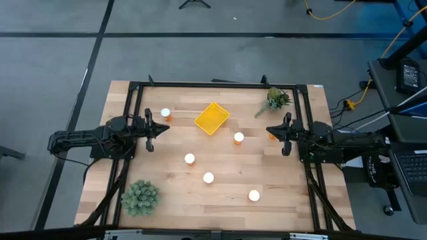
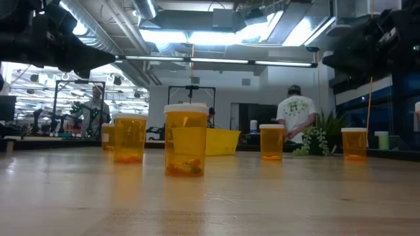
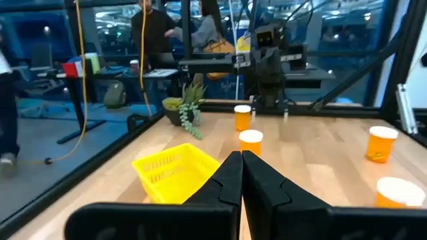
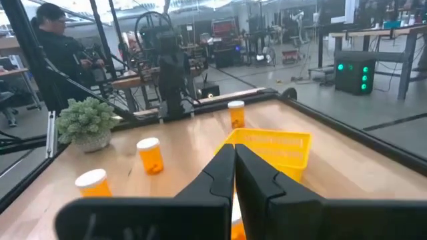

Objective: Pick and place pill bottles into a basket
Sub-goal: Put the pill bottle into the bin

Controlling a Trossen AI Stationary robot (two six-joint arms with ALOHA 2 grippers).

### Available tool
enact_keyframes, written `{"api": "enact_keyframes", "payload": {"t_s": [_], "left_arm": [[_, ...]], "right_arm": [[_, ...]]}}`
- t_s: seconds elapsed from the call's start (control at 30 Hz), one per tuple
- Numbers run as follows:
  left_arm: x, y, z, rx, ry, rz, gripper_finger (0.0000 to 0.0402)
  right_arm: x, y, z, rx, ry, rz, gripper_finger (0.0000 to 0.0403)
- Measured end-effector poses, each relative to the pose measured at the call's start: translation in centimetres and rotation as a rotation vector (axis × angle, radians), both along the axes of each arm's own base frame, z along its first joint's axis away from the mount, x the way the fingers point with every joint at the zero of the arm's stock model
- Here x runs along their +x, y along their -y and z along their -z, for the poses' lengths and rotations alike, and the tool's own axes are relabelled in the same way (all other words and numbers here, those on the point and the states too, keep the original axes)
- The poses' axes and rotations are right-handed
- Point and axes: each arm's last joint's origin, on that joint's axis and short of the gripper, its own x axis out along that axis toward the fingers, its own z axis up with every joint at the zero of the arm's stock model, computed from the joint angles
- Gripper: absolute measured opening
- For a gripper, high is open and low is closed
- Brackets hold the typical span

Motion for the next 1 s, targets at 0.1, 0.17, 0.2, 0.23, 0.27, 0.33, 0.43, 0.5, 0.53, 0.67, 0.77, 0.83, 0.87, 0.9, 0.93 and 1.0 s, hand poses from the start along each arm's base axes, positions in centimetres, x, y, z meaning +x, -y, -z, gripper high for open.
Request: {"api": "enact_keyframes", "payload": {"t_s": [0.1,0.17,0.2,0.23,0.27,0.33,0.43,0.5,0.53,0.67,0.77,0.83,0.87,0.9,0.93,1.0], "left_arm": [[0.2,-0.1,0.2,-0.027,-0.019,-0.02,0.0003],[0.3,-0.1,0.4,-0.04,-0.035,-0.032,0.0003],[0.3,-0.2,0.4,-0.042,-0.042,-0.044,0.0002],[0.3,-0.2,0.4,-0.044,-0.048,-0.057,0.0002],[0.4,-0.3,0.3,-0.052,-0.055,-0.073,0.0002],[0.4,-0.4,-0.3,-0.075,-0.068,-0.108,0.0003],[0.4,-0.5,-1.7,-0.093,-0.12,-0.149,0.0003],[0.5,-0.5,-2.6,-0.104,-0.17,-0.167,0.0002],[0.6,-0.5,-3.2,-0.114,-0.187,-0.173,0.0002],[1.2,-0.5,-4.8,-0.178,-0.266,-0.166,0.0003],[1.7,-0.6,-5.4,-0.2,-0.366,-0.23,0.0002],[2.0,-0.8,-5.5,-0.227,-0.443,-0.333,0.0002],[2.1,-0.8,-5.6,-0.252,-0.478,-0.381,0.0002],[2.3,-0.9,-5.7,-0.277,-0.506,-0.419,0.0002],[2.5,-0.8,-5.7,-0.298,-0.531,-0.441,0.0002],[3.2,-0.7,-5.9,-0.315,-0.578,-0.446,0.0002]], "right_arm": [[0.1,0.0,-1.3,-0.009,0.014,0.001,0.0017],[0.2,0.0,-2.2,-0.053,0.013,0.003,0.0017],[0.2,0.0,-2.6,-0.074,0.011,0.004,0.0017],[0.3,0.0,-2.8,-0.088,0.007,0.008,0.0017],[0.4,0.0,-3.0,-0.101,-0.001,0.014,0.0017],[0.5,0.1,-3.1,-0.104,-0.012,0.028,0.0017],[0.7,0.2,-3.1,-0.11,-0.031,0.058,0.0017],[0.7,0.2,-3.0,-0.137,-0.046,0.074,0.0017],[0.7,0.2,-3.0,-0.15,-0.051,0.083,0.0017],[0.7,0.3,-3.0,-0.153,-0.054,0.109,0.0017],[0.7,0.3,-3.0,-0.174,-0.059,0.11,0.0017],[0.7,0.3,-3.0,-0.205,-0.067,0.112,0.0017],[0.7,0.3,-3.0,-0.224,-0.072,0.121,0.0017],[0.7,0.4,-3.0,-0.232,-0.076,0.138,0.0017],[0.6,0.4,-3.0,-0.241,-0.081,0.161,0.0017],[0.6,0.6,-3.0,-0.25,-0.091,0.215,0.0017]]}}
